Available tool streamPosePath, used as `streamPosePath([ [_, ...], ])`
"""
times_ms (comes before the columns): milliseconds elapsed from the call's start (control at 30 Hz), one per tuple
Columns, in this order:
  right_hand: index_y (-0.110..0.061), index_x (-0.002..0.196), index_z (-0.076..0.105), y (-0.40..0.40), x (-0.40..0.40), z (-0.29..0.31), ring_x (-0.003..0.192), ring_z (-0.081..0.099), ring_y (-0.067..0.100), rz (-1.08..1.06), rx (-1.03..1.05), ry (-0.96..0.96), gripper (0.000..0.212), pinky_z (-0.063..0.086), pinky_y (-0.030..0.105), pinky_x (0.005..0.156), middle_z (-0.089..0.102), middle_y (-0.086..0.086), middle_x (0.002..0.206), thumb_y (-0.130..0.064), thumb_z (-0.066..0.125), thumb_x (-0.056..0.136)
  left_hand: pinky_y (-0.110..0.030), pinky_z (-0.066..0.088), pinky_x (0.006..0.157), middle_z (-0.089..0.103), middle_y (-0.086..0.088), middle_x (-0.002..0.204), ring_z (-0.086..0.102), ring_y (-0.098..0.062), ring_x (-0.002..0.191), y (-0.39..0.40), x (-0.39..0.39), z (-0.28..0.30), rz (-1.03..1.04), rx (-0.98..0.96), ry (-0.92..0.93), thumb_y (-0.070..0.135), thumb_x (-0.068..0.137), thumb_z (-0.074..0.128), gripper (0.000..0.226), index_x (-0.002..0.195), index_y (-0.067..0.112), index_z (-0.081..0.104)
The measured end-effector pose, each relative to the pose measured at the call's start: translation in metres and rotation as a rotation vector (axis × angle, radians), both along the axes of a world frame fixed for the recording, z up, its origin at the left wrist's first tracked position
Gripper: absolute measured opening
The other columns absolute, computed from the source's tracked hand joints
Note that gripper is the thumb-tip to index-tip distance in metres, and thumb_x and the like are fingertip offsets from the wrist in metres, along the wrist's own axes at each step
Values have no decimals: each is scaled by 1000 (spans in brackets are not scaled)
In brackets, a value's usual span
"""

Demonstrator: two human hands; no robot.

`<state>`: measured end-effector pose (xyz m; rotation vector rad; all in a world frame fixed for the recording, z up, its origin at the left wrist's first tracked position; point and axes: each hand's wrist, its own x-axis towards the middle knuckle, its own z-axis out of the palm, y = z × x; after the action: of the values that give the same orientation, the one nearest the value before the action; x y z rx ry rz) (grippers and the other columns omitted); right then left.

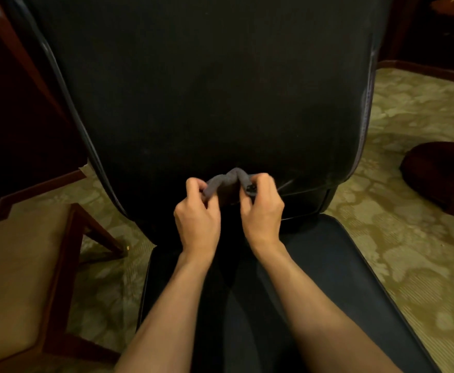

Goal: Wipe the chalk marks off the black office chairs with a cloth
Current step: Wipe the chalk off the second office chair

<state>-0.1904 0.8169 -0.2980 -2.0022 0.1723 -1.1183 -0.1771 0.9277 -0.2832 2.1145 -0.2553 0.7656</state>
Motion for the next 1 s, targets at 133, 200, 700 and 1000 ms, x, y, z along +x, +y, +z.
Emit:
streamPosePath([
  [133, -6, 98, 58, -17, 4, 20, 73, 60, 18, -106, -22, -48, 9, 51, 31, 60, 58, 7, 92, -8, 64, 91, -29, 50, 59, 70, -7, 83, 70, -23, 72, -22, 2, 29, -34, 200, -73, 10, 91, 67, 15, 101, 10, 56],
  [200, -7, 99, 57, -22, 2, 5, 73, 59, 17, -91, 9, 6, 9, 53, 33, 61, 57, 6, 92, -9, 63, 92, -32, 54, 61, 70, -7, 86, 71, -24, 75, -22, 2, 25, -82, 340, -34, 12, 92, 66, 18, 106, 12, 55],
  [700, -14, 97, 50, -48, -12, -35, 83, 53, 7, -117, 327, 139, 16, 43, 17, 72, 56, 2, 94, -5, 62, 90, -32, 46, 63, 69, -8, 94, 71, -28, 87, -57, -7, 12, -191, 565, 154, 15, 98, 57, 18, 114, 15, 50],
  [1000, -23, 92, 52, -61, -9, -5, 88, 68, 14, -112, 1011, -178, 19, 61, 36, 77, 64, 5, 95, -6, 61, 93, -33, 51, 62, 70, -6, 84, 71, -26, 76, -78, -7, 47, -246, 453, -84, 10, 93, 63, 13, 105, 12, 57],
])
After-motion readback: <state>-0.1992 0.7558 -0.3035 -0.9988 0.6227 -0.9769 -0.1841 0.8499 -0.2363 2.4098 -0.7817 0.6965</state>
